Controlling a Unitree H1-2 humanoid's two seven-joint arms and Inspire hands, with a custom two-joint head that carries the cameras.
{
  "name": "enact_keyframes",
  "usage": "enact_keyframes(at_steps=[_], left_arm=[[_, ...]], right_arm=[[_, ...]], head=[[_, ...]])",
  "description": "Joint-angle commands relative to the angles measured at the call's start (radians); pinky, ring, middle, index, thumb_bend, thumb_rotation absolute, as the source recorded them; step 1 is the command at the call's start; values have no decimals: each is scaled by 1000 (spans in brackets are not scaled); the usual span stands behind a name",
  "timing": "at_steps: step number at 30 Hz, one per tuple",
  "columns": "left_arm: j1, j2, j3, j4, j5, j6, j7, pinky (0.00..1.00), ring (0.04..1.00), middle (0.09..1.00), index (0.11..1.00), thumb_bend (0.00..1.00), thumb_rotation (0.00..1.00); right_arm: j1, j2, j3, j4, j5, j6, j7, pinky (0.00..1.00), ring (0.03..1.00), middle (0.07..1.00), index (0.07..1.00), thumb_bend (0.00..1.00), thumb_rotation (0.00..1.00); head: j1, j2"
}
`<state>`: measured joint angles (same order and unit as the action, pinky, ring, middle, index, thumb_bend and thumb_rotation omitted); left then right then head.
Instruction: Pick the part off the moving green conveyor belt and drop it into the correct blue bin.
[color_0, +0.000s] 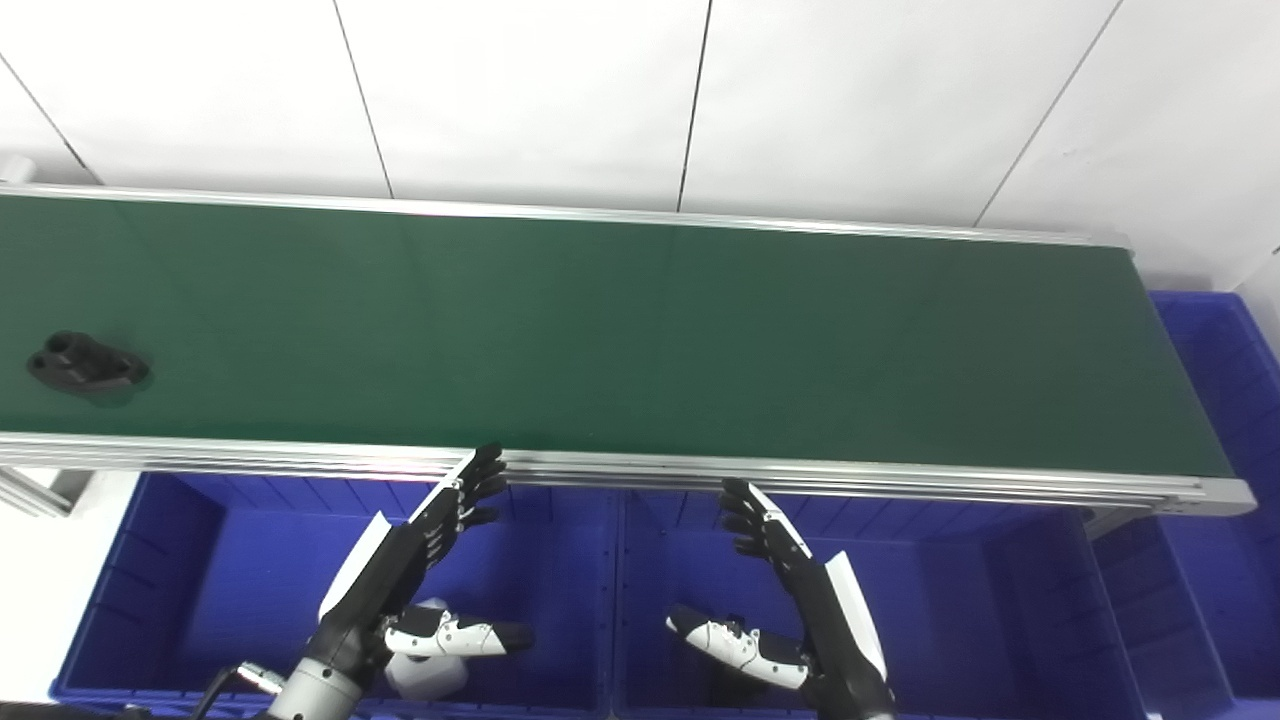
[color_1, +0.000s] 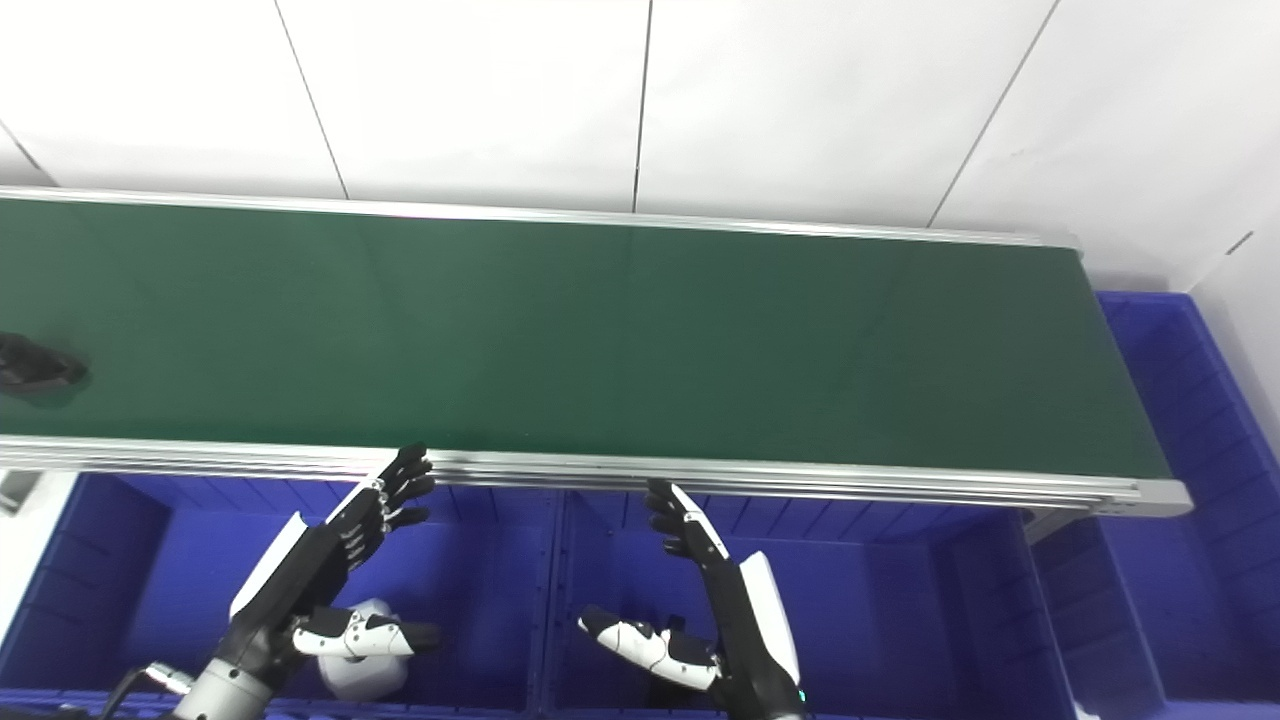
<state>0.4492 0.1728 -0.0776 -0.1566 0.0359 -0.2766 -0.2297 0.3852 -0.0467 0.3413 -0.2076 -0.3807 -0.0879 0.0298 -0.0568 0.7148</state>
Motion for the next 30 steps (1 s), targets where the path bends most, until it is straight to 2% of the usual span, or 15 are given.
enact_keyframes(at_steps=[1, 26, 30], left_arm=[[-3, 10, 4, -16, -8, -39, 11, 860, 925, 955, 959, 707, 271], [-2, 12, 2, -23, -1, -35, 9, 857, 923, 953, 958, 704, 277], [0, 13, 2, -29, 7, -25, 11, 833, 919, 950, 954, 709, 295]], right_arm=[[-4, 7, 5, -27, 1, -31, -5, 799, 843, 867, 905, 727, 355], [-3, 8, 6, -38, 0, -15, 0, 798, 843, 867, 907, 726, 343], [-2, 7, 7, -40, -9, -10, 0, 803, 846, 868, 907, 725, 350]], head=[[1, 2], [2, -1], [7, -2]])
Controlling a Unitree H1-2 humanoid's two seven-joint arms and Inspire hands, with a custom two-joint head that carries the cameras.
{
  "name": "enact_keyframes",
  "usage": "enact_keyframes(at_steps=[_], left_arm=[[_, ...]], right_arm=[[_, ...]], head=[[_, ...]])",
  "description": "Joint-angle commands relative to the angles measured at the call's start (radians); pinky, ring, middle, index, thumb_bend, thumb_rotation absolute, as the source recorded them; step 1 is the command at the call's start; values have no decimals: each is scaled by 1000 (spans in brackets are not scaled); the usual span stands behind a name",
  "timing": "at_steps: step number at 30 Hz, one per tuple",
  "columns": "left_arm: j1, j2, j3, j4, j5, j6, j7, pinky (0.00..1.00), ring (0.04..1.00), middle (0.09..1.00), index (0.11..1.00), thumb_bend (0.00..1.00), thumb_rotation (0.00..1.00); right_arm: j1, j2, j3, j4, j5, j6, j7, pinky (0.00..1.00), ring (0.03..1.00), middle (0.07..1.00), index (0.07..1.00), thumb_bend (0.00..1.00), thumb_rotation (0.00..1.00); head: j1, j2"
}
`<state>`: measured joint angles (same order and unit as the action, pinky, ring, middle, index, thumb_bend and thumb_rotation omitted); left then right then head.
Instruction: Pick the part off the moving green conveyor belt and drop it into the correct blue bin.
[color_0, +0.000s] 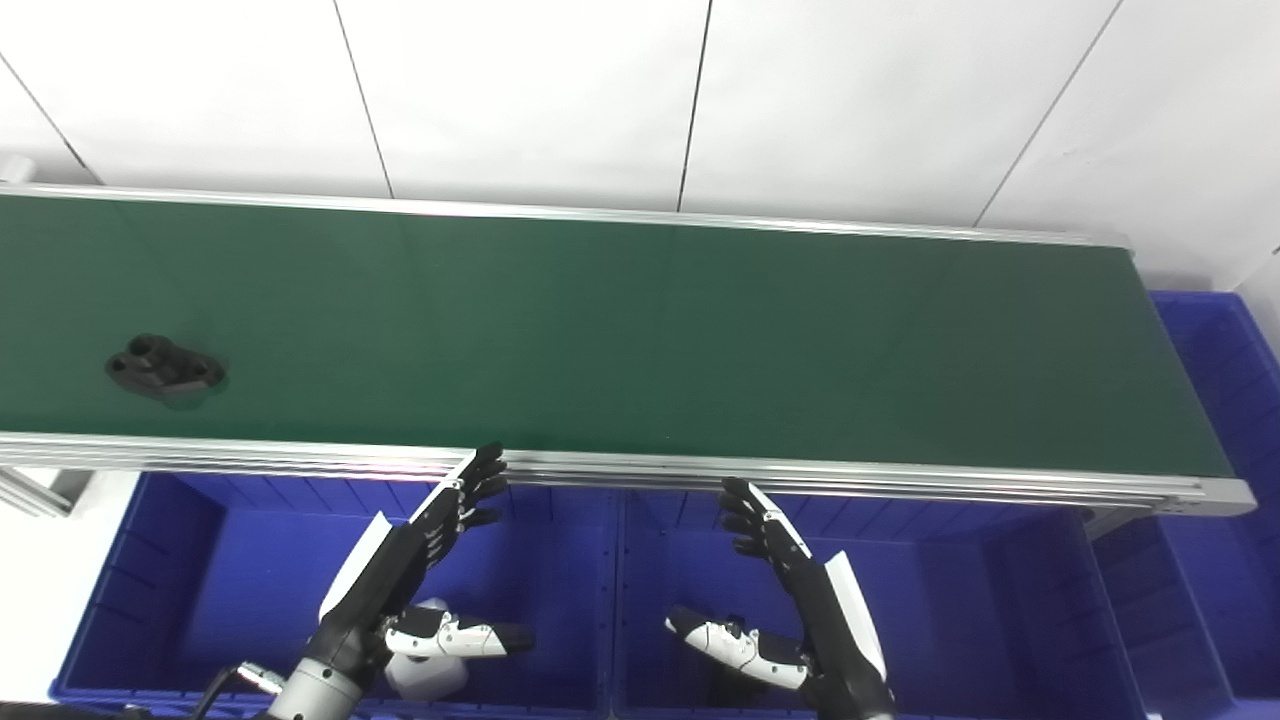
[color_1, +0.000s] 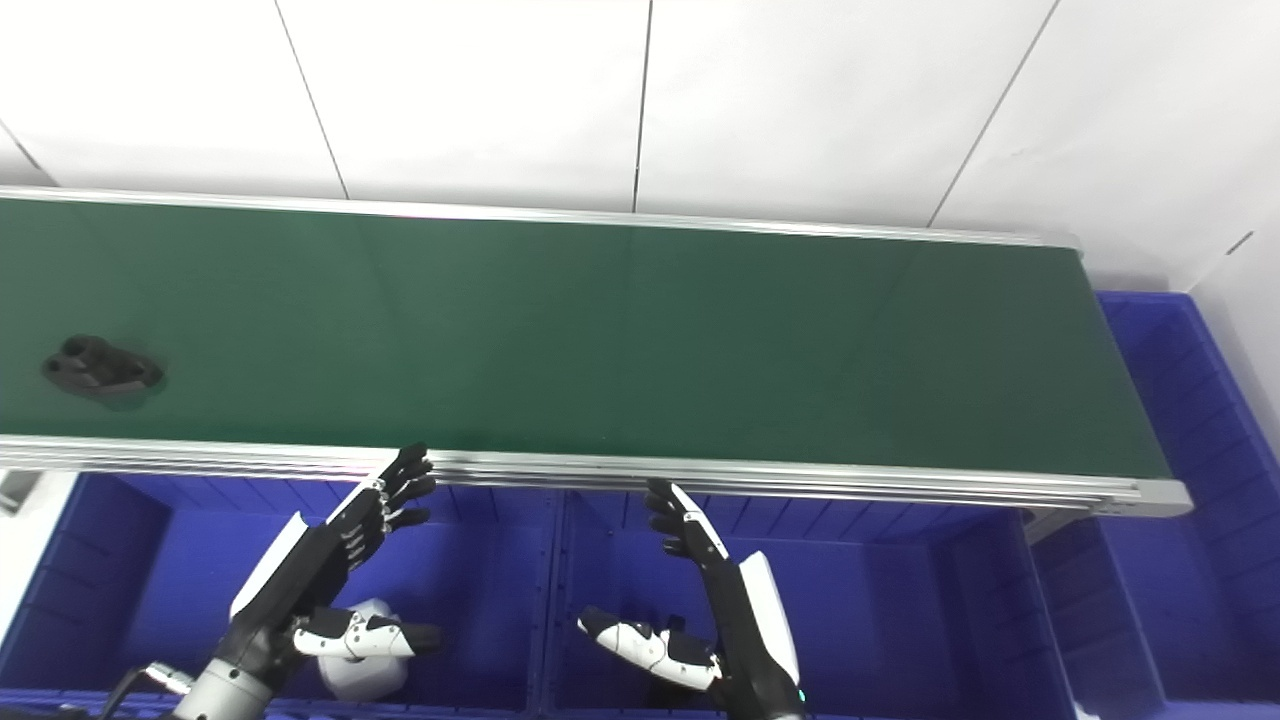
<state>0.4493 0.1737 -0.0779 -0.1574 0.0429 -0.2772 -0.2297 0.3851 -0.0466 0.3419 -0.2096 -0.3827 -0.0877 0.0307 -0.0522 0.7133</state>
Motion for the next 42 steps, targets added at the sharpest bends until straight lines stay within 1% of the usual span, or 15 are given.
enact_keyframes(at_steps=[1, 3, 5, 7, 8, 9, 11, 12, 13, 17, 21, 36, 38, 40, 42], left_arm=[[-1, 12, 2, -28, -2, -23, 10, 832, 918, 950, 952, 711, 297], [-1, 10, 1, -28, -2, -18, 10, 829, 919, 953, 949, 710, 290], [-1, 3, -3, -24, 0, -19, 11, 814, 915, 954, 946, 708, 291], [-3, -4, -11, -4, 0, -46, 12, 793, 907, 949, 939, 704, 267], [-5, -10, -15, 6, 7, -54, 15, 792, 906, 949, 938, 705, 266], [-4, -14, -18, 9, 16, -51, 18, 787, 901, 945, 933, 710, 266], [-3, -23, -23, 14, 33, -49, 24, 781, 889, 935, 920, 741, 262], [-3, -25, -25, 16, 37, -50, 26, 778, 882, 928, 915, 755, 262], [-6, -29, -27, 25, 46, -59, 31, 778, 881, 927, 914, 756, 262], [-22, -37, -38, 61, 53, -89, 42, 762, 859, 909, 890, 793, 221], [-30, -41, -44, 77, 55, -104, 49, 759, 856, 907, 874, 816, 177], [-43, -36, -48, 96, 59, -110, 52, 751, 849, 900, 866, 833, 163], [-45, -35, -49, 99, 60, -112, 52, 752, 849, 900, 867, 832, 162], [-44, -33, -49, 99, 62, -113, 52, 755, 853, 904, 870, 833, 174], [-39, -31, -47, 94, 56, -117, 51, 756, 854, 904, 871, 832, 172]], right_arm=[[-3, 6, 6, -38, -8, -10, 0, 802, 845, 867, 906, 724, 349], [-4, 4, 5, -35, -6, -14, -1, 804, 846, 868, 907, 721, 345], [-5, -2, 0, -27, 3, -24, 0, 803, 844, 868, 906, 718, 333], [-6, -16, -7, -15, 16, -42, 2, 806, 848, 873, 917, 705, 345], [-7, -25, -11, -6, 23, -52, 3, 807, 849, 874, 918, 704, 347], [-8, -31, -14, 0, 28, -58, 3, 807, 851, 876, 922, 698, 351], [-10, -39, -18, 12, 39, -67, 0, 813, 857, 882, 928, 682, 339], [-11, -41, -19, 15, 41, -69, -2, 813, 859, 883, 930, 676, 336], [-13, -44, -22, 25, 46, -78, -6, 813, 859, 883, 930, 675, 335], [-26, -52, -30, 62, 50, -112, -18, 812, 863, 883, 936, 660, 340], [-31, -53, -36, 78, 53, -120, -17, 828, 876, 889, 947, 649, 341], [-42, -48, -38, 113, 46, -142, -20, 824, 862, 882, 938, 631, 307], [-41, -48, -39, 113, 46, -147, -23, 819, 861, 882, 936, 635, 307], [-35, -42, -43, 104, 49, -157, -32, 820, 861, 878, 929, 655, 262], [-25, -35, -46, 82, 45, -170, -48, 811, 857, 873, 923, 661, 249]], head=[[3, -2], [28, -8], [89, -29], [163, -63], [221, -94], [221, -94], [274, -127], [274, -127], [324, -158], [377, -189], [380, -199], [346, -215], [335, -212], [317, -205], [270, -182]])
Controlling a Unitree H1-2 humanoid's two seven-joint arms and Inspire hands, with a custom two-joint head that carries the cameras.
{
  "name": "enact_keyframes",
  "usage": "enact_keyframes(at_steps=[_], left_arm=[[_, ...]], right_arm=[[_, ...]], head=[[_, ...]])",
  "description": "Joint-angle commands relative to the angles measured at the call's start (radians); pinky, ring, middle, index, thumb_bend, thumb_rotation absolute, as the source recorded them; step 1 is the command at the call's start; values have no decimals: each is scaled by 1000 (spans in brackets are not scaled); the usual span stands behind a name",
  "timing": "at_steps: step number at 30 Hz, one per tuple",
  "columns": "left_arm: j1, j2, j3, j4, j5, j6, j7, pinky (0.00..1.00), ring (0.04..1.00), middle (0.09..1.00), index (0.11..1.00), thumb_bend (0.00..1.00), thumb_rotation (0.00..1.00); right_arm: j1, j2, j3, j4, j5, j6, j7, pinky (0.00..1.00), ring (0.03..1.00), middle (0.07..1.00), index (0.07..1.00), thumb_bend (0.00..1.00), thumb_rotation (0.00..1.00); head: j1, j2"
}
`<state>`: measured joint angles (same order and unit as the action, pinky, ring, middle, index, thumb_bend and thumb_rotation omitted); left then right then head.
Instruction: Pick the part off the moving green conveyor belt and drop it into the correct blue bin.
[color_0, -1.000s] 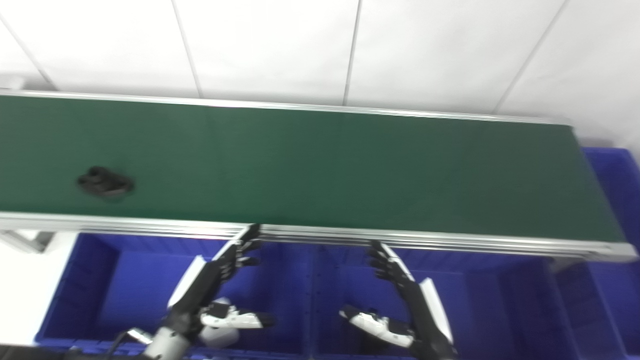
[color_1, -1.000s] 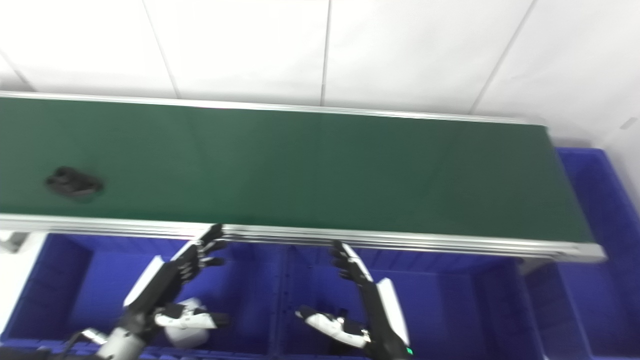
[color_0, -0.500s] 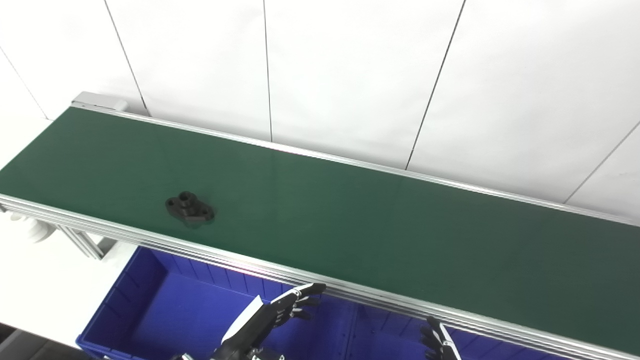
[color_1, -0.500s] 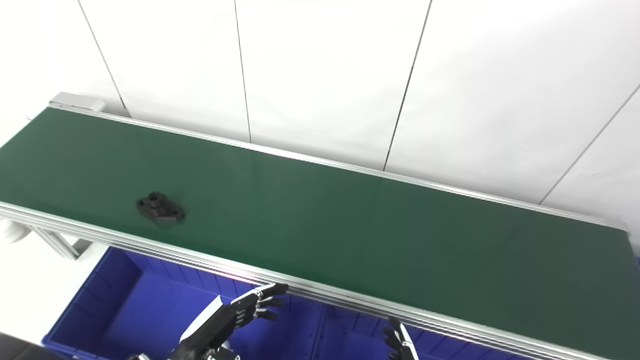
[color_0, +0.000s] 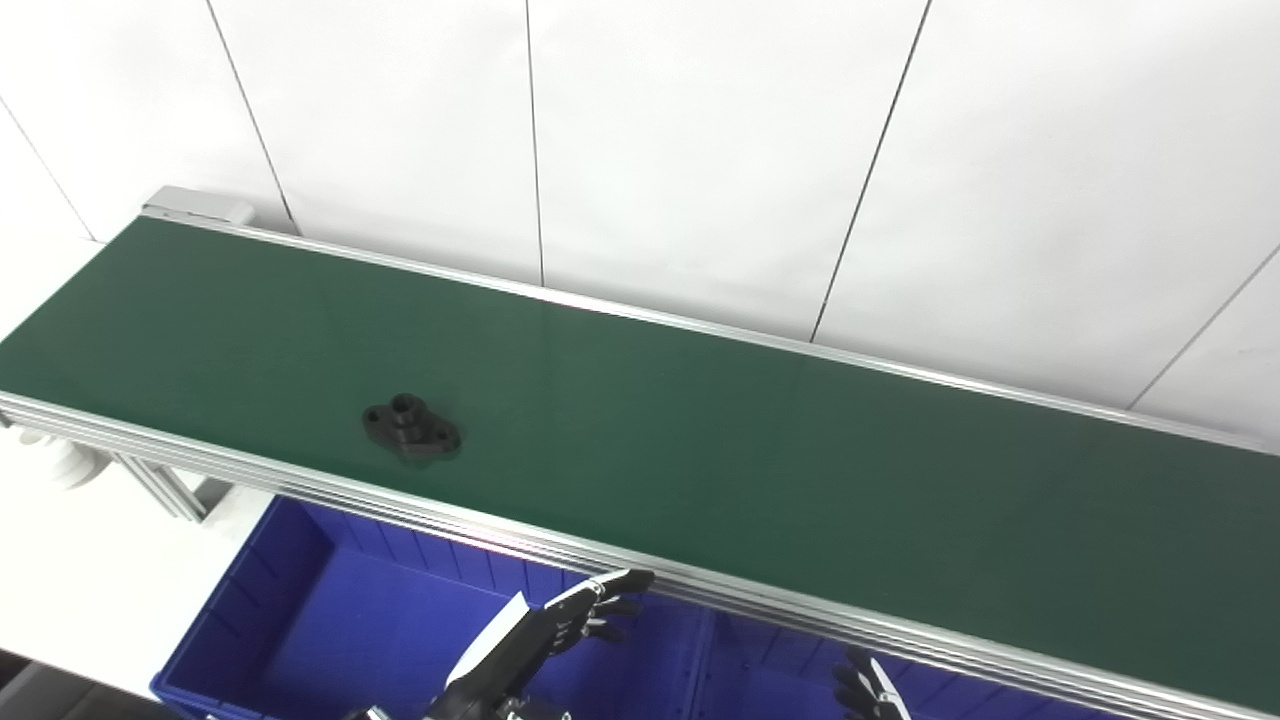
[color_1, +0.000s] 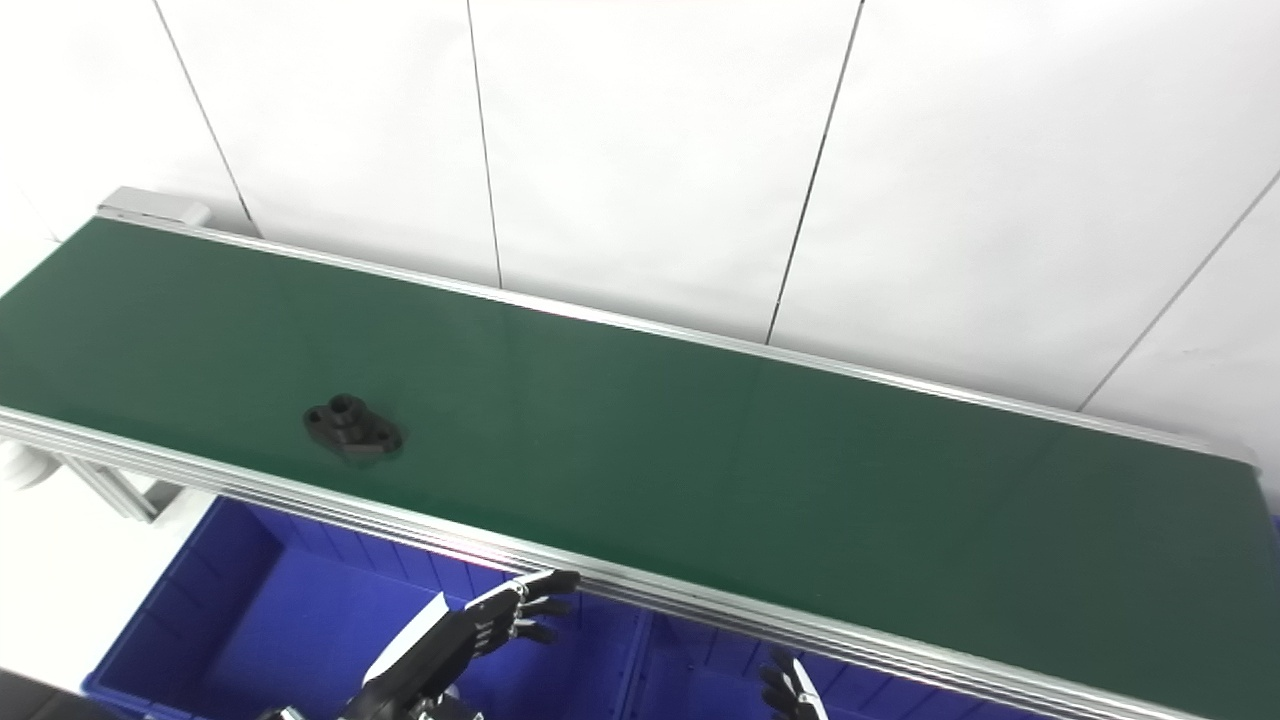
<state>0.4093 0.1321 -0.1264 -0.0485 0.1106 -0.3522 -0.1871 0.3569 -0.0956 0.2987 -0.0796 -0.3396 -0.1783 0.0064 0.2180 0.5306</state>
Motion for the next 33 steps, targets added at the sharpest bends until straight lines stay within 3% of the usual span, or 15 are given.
enact_keyframes(at_steps=[1, 2, 6, 11, 16, 24, 27, 33], left_arm=[[4, 12, 2, -21, -17, -40, 7, 758, 857, 906, 873, 832, 167], [8, 16, 3, -31, -21, -35, 5, 759, 858, 907, 873, 832, 166], [19, 32, 6, -57, -28, -23, -1, 762, 871, 925, 895, 820, 195], [29, 45, 4, -87, -43, 5, -7, 795, 894, 934, 926, 775, 229], [25, 51, 3, -100, -38, 25, -8, 820, 909, 944, 941, 729, 246], [20, 52, 0, -100, -41, 29, -10, 823, 911, 947, 951, 705, 258], [15, 57, -3, -91, -46, 19, -16, 827, 914, 951, 953, 699, 261], [14, 62, -10, -83, -59, 15, -27, 832, 922, 954, 954, 707, 259]], right_arm=[[7, 17, -3, -59, -1, -81, -28, 808, 854, 868, 920, 661, 251], [11, 19, -3, -75, -1, -87, -33, 806, 853, 867, 918, 661, 252], [20, 16, -3, -181, -36, -86, -35, 759, 844, 881, 910, 663, 294], [-10, 5, -8, -296, -74, -35, 2, 786, 864, 887, 898, 683, 317], [-113, -8, -37, -374, -95, 68, 68, 763, 834, 873, 895, 718, 327], [-263, -24, -66, -393, -108, 194, 161, 742, 802, 840, 882, 756, 273], [-324, -34, -67, -380, -120, 275, 212, 739, 803, 847, 876, 761, 266], [-427, -39, -57, -310, -137, 394, 269, 720, 806, 859, 882, 769, 314]], head=[[-21, 15], [-46, 44], [-143, 89], [-211, 108], [-257, 126], [-287, 136], [-295, 137], [-295, 137]])
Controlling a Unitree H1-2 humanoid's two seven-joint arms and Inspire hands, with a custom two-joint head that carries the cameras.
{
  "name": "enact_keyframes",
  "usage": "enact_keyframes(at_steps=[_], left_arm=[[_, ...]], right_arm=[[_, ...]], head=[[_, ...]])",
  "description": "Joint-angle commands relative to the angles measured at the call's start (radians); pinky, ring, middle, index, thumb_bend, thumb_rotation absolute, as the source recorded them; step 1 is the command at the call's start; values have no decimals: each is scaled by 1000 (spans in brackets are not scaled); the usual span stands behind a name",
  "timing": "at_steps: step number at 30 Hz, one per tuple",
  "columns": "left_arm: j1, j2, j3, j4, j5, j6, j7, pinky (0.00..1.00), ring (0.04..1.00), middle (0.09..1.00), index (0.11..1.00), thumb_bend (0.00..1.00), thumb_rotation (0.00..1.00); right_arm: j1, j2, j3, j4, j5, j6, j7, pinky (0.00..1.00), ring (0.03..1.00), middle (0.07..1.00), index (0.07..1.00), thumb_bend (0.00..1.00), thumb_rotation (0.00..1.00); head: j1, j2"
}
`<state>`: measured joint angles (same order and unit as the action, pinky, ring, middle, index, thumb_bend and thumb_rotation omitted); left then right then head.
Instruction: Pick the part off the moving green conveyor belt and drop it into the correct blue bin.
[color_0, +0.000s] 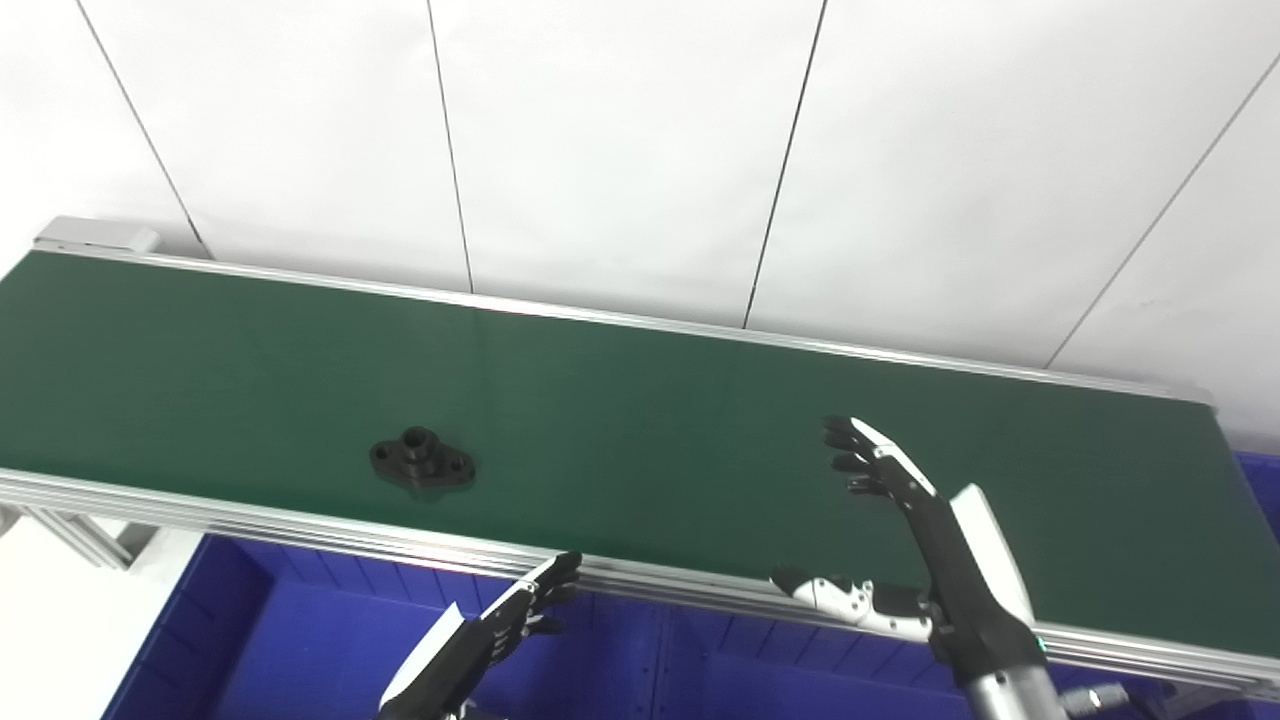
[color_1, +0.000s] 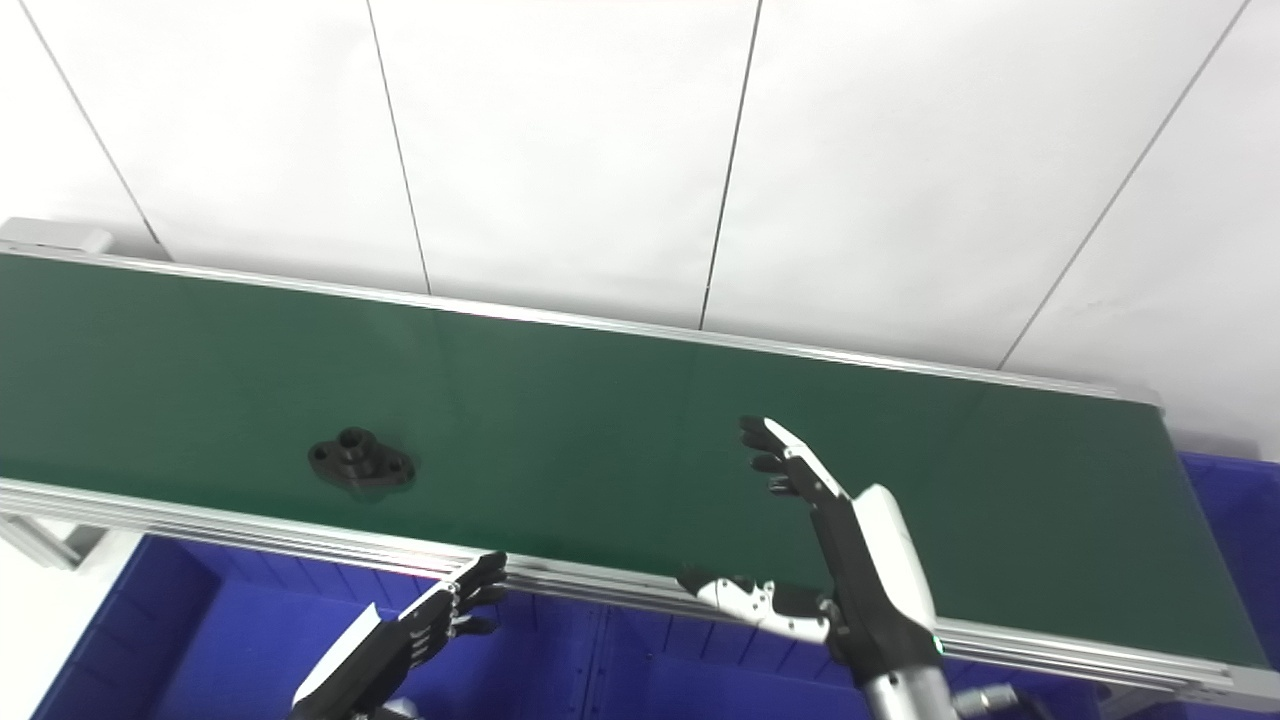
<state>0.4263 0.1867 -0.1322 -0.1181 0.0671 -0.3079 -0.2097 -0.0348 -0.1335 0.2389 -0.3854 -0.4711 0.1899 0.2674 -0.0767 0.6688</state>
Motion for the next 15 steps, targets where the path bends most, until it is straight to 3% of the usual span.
enact_keyframes(at_steps=[1, 15], left_arm=[[-3, 9, -5, -14, -19, -30, -6, 834, 923, 954, 953, 708, 259], [-4, 37, -50, -10, -6, -73, -32, 829, 914, 959, 942, 709, 224]], right_arm=[[-54, -2, 7, 15, -13, 36, 13, 716, 806, 859, 883, 770, 320], [-257, 12, 87, 239, -73, 56, 32, 684, 792, 855, 886, 802, 349]], head=[[0, -1], [19, 3]])
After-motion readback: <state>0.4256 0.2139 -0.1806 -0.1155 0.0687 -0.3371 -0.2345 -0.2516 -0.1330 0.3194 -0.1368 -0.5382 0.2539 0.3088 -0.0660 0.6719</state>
